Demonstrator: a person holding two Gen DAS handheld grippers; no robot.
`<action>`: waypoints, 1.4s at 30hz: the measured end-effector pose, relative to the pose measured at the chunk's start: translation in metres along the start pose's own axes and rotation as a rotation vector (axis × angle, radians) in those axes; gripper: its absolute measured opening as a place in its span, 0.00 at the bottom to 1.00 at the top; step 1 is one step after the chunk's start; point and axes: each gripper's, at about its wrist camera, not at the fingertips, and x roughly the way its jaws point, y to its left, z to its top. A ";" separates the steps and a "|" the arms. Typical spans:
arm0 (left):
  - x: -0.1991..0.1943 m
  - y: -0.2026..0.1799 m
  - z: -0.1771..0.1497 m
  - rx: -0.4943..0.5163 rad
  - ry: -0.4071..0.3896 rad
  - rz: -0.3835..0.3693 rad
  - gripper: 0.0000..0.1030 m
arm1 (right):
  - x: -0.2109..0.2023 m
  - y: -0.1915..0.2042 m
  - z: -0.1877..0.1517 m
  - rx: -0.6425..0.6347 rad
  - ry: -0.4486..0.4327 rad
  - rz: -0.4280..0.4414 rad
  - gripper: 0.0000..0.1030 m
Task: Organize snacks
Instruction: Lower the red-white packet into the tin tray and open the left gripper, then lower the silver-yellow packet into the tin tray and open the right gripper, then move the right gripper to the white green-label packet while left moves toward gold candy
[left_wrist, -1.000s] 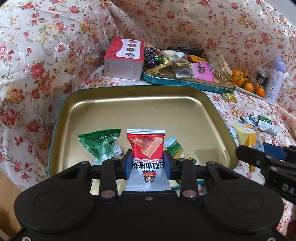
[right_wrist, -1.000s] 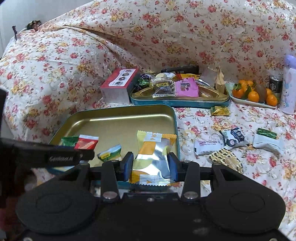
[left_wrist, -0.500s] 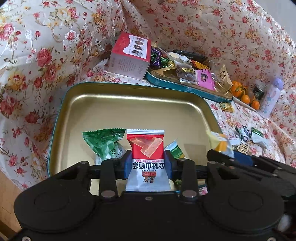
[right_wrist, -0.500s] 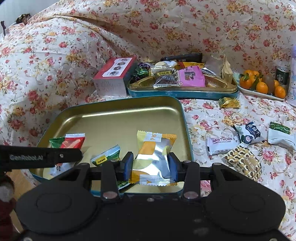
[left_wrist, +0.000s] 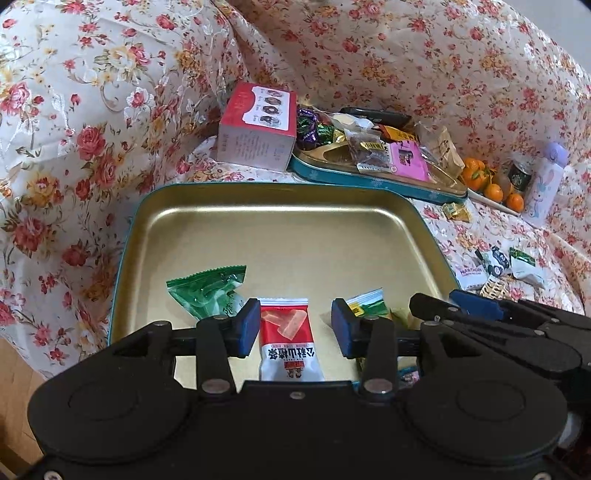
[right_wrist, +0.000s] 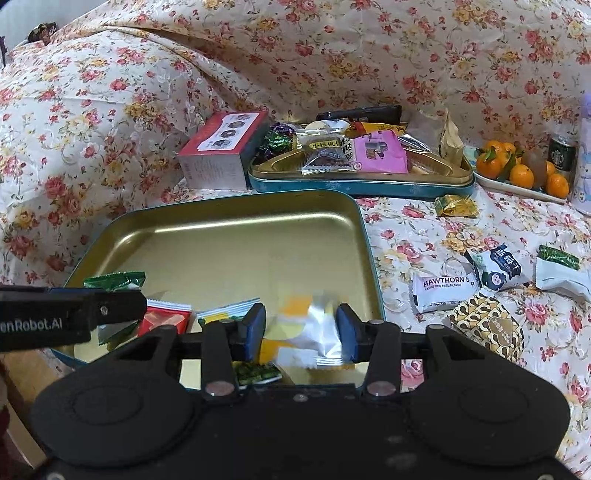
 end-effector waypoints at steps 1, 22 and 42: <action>0.000 0.000 0.000 -0.001 0.003 0.001 0.49 | 0.000 0.000 0.000 0.004 0.002 0.000 0.45; -0.020 -0.034 -0.012 0.104 -0.036 -0.009 0.48 | -0.043 -0.009 -0.014 0.013 -0.075 -0.015 0.45; -0.023 -0.144 -0.062 0.334 -0.020 -0.110 0.48 | -0.089 -0.142 -0.080 0.190 -0.047 -0.207 0.45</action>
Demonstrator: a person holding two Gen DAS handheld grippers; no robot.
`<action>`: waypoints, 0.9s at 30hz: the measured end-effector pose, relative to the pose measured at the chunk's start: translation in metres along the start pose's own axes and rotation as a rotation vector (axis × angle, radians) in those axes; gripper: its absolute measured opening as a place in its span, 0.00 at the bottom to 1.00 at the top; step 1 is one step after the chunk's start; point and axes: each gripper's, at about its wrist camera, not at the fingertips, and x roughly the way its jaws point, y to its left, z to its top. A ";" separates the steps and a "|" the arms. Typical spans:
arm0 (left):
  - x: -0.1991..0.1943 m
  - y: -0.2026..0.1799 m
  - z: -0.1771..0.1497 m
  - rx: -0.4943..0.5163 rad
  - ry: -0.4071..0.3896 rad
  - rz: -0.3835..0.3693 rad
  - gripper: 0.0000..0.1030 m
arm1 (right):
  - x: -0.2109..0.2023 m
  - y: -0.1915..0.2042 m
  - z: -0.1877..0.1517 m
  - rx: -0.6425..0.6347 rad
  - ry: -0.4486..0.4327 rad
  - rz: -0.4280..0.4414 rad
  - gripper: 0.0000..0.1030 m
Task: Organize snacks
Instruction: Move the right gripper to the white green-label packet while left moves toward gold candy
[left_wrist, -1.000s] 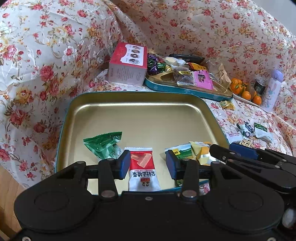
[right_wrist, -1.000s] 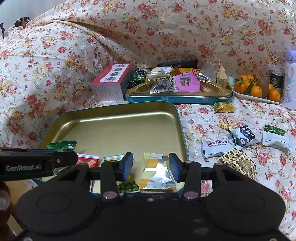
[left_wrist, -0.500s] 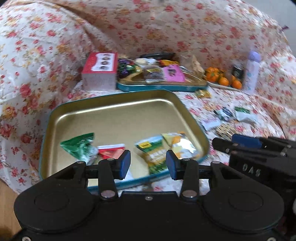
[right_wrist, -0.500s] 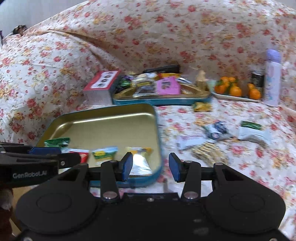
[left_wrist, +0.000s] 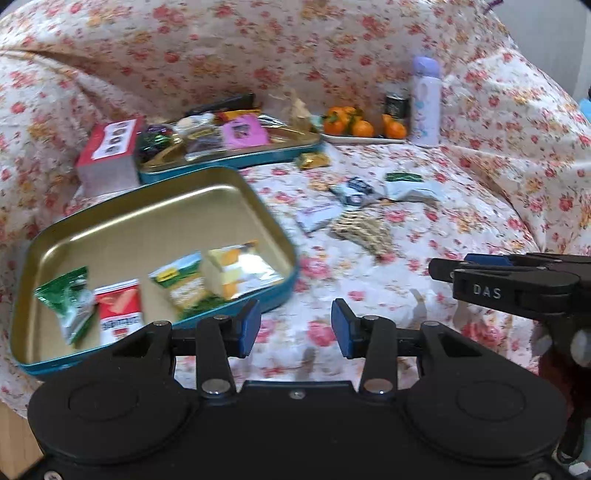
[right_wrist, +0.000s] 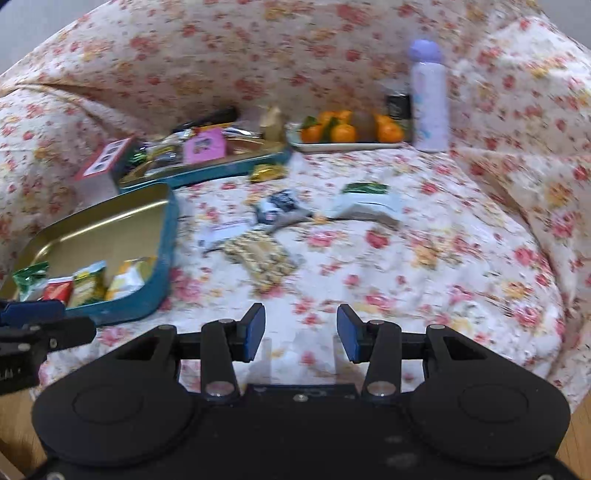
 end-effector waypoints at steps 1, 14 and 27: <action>0.001 -0.005 0.002 0.003 0.001 -0.005 0.48 | 0.000 -0.005 -0.001 0.006 -0.002 -0.003 0.45; 0.052 -0.056 0.022 -0.033 0.034 0.015 0.48 | 0.008 -0.051 0.007 0.098 -0.032 -0.023 0.45; 0.087 -0.079 0.027 0.005 0.047 0.072 0.48 | 0.037 -0.063 0.040 0.065 -0.075 -0.003 0.45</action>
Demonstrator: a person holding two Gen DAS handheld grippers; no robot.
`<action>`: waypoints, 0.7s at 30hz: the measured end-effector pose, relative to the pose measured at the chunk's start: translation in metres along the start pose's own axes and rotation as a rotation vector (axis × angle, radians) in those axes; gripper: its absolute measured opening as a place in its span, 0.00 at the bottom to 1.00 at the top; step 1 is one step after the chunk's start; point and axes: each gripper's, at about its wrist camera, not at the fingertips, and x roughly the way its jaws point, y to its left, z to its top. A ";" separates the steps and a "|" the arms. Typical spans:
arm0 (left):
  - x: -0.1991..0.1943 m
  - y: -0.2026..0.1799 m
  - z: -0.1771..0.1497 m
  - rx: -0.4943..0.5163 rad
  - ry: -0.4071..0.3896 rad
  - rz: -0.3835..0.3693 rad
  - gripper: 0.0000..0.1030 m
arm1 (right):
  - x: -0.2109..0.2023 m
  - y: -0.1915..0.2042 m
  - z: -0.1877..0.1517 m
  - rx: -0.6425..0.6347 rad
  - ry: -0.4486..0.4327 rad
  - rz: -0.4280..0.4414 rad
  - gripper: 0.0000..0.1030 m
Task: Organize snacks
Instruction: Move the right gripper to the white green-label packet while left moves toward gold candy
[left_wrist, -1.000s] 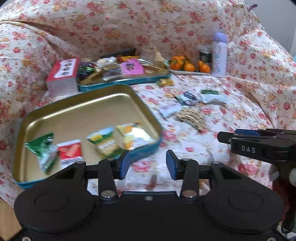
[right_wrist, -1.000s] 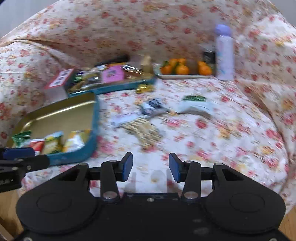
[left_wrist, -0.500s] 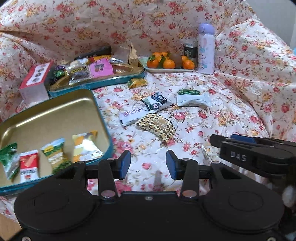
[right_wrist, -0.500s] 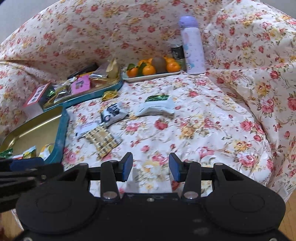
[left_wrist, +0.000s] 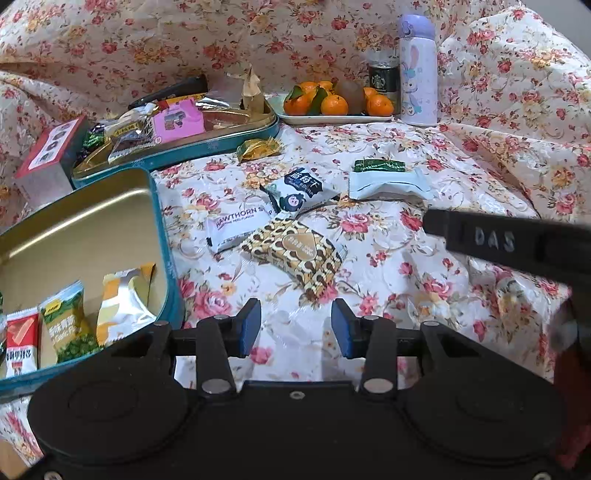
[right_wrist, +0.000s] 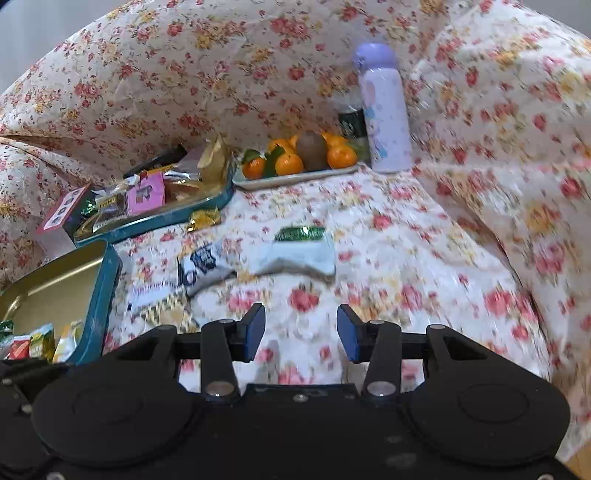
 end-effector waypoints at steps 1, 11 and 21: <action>0.001 -0.001 0.001 0.004 -0.004 0.005 0.48 | 0.003 0.001 0.004 -0.006 -0.004 0.004 0.45; 0.011 0.000 0.025 0.004 -0.024 -0.011 0.48 | 0.049 0.006 0.041 -0.061 -0.043 0.020 0.45; 0.016 0.002 0.023 -0.036 -0.003 -0.035 0.48 | 0.098 -0.012 0.061 0.018 0.064 0.048 0.45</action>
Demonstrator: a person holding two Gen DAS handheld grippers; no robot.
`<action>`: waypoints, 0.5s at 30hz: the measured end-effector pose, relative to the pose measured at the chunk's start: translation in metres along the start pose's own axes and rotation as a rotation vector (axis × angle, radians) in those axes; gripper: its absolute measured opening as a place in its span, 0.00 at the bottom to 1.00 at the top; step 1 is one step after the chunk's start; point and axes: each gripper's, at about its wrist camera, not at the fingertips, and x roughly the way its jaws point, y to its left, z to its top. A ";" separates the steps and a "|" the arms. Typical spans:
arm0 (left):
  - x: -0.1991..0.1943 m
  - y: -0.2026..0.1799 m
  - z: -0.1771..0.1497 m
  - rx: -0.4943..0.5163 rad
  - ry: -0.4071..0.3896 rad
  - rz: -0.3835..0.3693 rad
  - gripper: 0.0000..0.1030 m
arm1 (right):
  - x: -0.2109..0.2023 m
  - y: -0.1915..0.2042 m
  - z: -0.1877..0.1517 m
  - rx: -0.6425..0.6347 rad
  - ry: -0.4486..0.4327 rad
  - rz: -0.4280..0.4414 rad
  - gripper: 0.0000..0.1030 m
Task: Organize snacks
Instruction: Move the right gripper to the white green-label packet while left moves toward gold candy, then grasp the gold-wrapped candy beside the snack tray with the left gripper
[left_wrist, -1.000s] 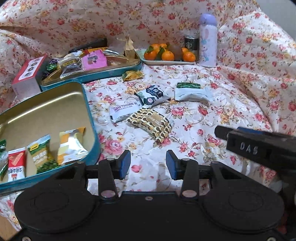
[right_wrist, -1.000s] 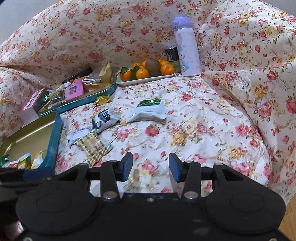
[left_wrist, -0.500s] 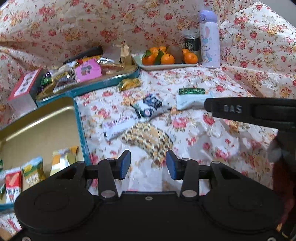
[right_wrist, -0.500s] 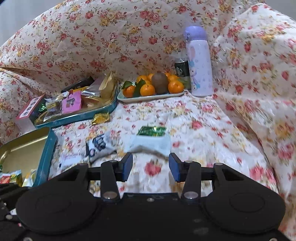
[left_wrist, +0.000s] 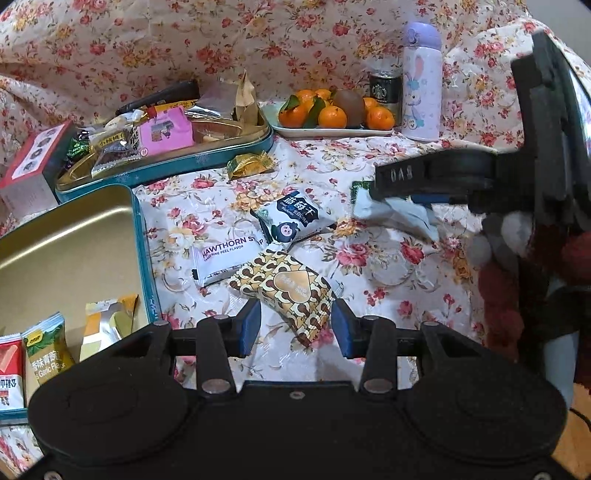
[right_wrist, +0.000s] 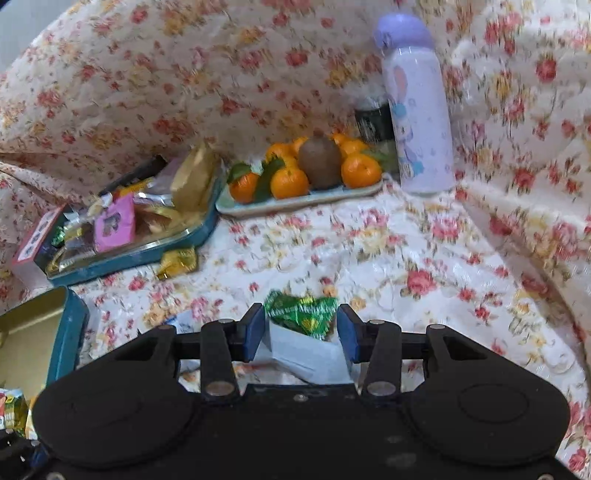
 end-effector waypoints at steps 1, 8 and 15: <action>0.000 0.001 0.001 -0.008 -0.001 -0.002 0.48 | 0.000 0.000 -0.002 -0.004 0.006 -0.001 0.45; 0.002 0.014 0.009 -0.107 0.013 -0.048 0.48 | -0.020 -0.001 -0.026 -0.039 0.028 0.009 0.44; 0.002 0.025 0.019 -0.185 0.016 -0.048 0.48 | -0.038 -0.008 -0.043 0.003 0.028 0.006 0.44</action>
